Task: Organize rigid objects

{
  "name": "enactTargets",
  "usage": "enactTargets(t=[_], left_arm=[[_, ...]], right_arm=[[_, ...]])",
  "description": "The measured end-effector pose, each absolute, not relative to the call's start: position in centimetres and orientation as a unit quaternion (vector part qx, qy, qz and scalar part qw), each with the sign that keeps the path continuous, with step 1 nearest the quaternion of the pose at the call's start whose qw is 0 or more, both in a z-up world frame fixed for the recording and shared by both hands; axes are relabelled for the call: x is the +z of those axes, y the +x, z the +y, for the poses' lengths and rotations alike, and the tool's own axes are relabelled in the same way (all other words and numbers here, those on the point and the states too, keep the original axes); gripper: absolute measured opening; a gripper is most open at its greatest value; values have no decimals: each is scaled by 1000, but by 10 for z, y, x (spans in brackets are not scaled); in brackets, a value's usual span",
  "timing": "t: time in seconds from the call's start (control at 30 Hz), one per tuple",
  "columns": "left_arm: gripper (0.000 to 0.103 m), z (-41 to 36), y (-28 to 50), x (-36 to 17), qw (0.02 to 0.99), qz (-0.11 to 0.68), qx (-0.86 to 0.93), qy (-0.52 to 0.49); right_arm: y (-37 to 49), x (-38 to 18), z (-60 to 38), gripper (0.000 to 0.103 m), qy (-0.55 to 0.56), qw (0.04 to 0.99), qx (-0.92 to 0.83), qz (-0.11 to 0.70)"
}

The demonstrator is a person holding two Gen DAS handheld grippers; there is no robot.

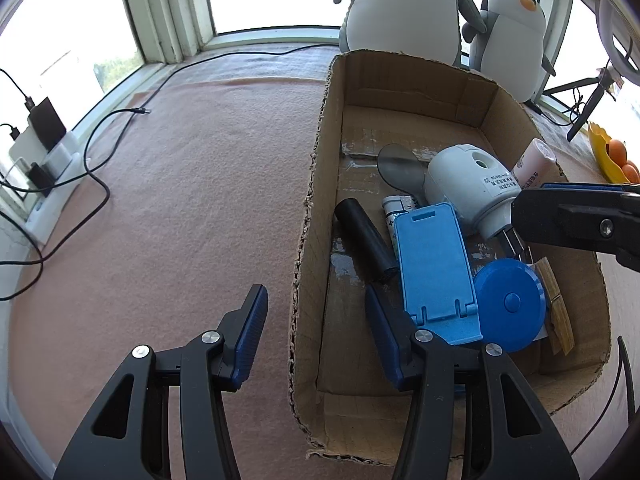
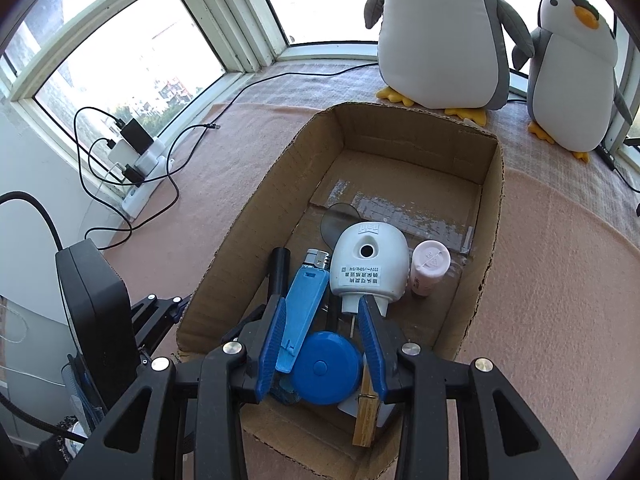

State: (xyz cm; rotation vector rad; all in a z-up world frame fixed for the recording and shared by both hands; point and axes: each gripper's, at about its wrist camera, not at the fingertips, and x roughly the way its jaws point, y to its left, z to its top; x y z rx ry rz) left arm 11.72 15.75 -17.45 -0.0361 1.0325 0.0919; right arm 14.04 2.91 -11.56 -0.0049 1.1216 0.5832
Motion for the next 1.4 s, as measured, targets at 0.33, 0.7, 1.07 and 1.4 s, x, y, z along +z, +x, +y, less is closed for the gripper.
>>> enactTargets(t=[0.33, 0.7, 1.07, 1.4], left_arm=[[51, 159, 116, -175, 869, 493, 44, -16], [51, 159, 116, -174, 868, 495, 45, -13], [51, 165, 110, -154, 877, 476, 68, 3], [63, 147, 71, -93, 904, 423, 57, 0]], right_arm=[[128, -112, 20, 51, -3, 810, 273, 519], [109, -101, -5, 63, -12, 830, 248, 500], [89, -81, -43, 69, -8, 856, 200, 477], [52, -45, -80, 72, -1, 895, 142, 423]])
